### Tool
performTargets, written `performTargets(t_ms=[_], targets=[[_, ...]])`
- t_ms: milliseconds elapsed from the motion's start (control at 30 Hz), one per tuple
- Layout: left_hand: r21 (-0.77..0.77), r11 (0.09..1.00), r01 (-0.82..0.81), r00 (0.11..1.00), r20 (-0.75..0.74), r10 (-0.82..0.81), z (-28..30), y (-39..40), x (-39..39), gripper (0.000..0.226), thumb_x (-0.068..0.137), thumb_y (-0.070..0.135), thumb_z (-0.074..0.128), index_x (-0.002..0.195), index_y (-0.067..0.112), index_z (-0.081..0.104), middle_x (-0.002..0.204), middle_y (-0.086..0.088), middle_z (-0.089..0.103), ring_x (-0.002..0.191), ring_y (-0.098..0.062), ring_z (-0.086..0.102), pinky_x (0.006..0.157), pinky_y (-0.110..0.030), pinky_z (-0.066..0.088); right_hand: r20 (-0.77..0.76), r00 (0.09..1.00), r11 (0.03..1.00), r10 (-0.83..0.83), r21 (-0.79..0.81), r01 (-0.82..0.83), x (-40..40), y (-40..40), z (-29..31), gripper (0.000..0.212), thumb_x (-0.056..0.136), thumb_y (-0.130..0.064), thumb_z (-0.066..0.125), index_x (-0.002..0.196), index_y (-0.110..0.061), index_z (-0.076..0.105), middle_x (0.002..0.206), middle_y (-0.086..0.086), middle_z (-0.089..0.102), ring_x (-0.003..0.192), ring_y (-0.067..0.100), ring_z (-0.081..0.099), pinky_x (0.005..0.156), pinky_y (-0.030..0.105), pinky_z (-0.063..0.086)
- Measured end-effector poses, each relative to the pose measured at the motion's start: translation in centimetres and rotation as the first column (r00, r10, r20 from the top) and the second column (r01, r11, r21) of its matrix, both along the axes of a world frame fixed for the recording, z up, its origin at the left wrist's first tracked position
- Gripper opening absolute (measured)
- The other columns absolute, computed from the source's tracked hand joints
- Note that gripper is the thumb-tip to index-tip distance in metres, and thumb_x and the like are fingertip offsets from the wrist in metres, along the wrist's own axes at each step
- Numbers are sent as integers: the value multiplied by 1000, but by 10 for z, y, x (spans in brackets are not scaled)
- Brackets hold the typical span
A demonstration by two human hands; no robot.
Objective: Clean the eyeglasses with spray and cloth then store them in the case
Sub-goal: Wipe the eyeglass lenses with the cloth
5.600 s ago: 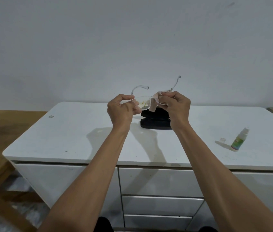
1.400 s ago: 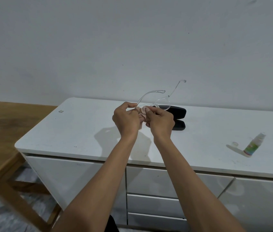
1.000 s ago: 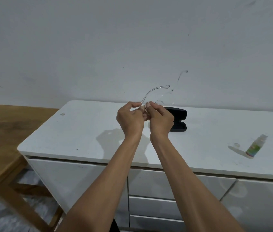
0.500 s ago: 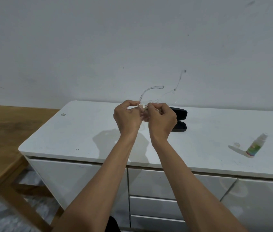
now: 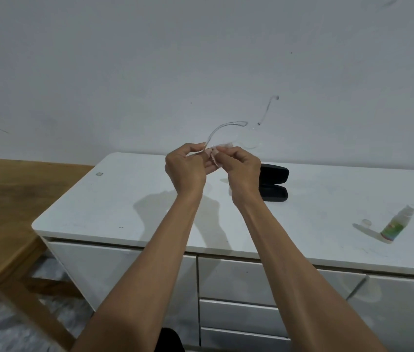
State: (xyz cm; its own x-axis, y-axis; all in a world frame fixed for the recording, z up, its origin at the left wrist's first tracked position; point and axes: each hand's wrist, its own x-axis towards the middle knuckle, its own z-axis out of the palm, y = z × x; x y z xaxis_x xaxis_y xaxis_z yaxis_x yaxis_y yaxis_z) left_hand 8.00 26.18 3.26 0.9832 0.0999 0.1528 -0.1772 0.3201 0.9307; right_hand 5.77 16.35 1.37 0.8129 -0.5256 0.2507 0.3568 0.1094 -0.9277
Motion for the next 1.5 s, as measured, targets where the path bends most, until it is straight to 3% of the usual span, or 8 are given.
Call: performTargets(t_ms=[233, 400, 500, 700, 967, 1167, 1333, 1500], targets=[[69, 997, -20, 998, -52, 24, -5, 15, 4, 15, 77, -16, 76, 77, -1, 73, 73, -20, 75, 60, -33, 76, 59, -33, 63, 22, 998, 971, -51, -231, 54, -11, 4, -6, 7, 82, -10, 75, 76, -9, 79, 57, 14, 72, 58, 23, 69, 63, 21, 53], [90, 996, -27, 999, 36, 23, -1, 6, -1, 21, 78, -17, 72, 72, 4, 71, 62, -9, 72, 54, -28, 74, 59, -34, 63, 63, 924, 925, -377, -20, 378, -7, 19, -4, 9, 82, -9, 76, 75, -15, 78, 68, -4, 75, 72, 9, 71, 73, 15, 52], [107, 994, -27, 997, 68, 20, 0, -2, -6, 18, 80, -13, 72, 74, 4, 71, 55, -1, 71, 56, -26, 76, 63, -36, 65, 68, 919, 911, -388, 181, 371, -2, 24, 4, 18, 84, -2, 74, 73, -16, 73, 74, -13, 76, 77, -1, 71, 71, 11, 51], [89, 996, -32, 996, 81, 25, 1, -16, -14, 22, 81, -7, 78, 69, 10, 71, 56, 3, 72, 58, -23, 76, 57, -28, 62, 109, 945, 871, -310, 431, 236, 6, 25, 12, 25, 83, 6, 75, 69, -15, 72, 82, -6, 80, 111, 22, 74, 90, 34, 61], [-85, 996, 15, 1000, -8, -16, 2, -1, 3, 12, 80, -14, 76, 79, -2, 72, 70, -16, 76, 67, -31, 78, 61, -30, 63, 20, 1000, 999, -14, 37, 14, 7, 0, 7, 7, 81, -1, 79, 85, -6, 80, 93, 11, 80, 97, 28, 75, 96, 40, 59], [-53, 998, -21, 996, -83, 16, -12, 16, 12, 12, 79, -18, 74, 79, -5, 72, 68, -16, 74, 62, -31, 77, 59, -31, 63, -80, 997, 967, 22, -252, -42, 2, -3, -1, 7, 78, -7, 80, 83, -12, 83, 72, 3, 79, 74, 14, 75, 71, 21, 55], [113, 992, -59, 996, -67, 66, -21, 21, 15, 19, 79, -15, 74, 73, 3, 73, 58, -6, 73, 56, -29, 75, 55, -29, 62, -111, 994, 953, 10, -301, -43, -4, -5, -9, 4, 78, -7, 77, 79, -9, 80, 67, 10, 77, 69, 27, 75, 73, 35, 59], [152, 983, -99, 995, 4, 99, -18, 22, 19, 23, 76, -14, 76, 67, 7, 70, 64, -11, 71, 54, -27, 73, 56, -26, 59, -40, 998, 969, -45, -243, 34, -5, 1, -7, 11, 80, -3, 77, 71, -10, 78, 56, 9, 71, 52, 12, 63, 60, 14, 50]])
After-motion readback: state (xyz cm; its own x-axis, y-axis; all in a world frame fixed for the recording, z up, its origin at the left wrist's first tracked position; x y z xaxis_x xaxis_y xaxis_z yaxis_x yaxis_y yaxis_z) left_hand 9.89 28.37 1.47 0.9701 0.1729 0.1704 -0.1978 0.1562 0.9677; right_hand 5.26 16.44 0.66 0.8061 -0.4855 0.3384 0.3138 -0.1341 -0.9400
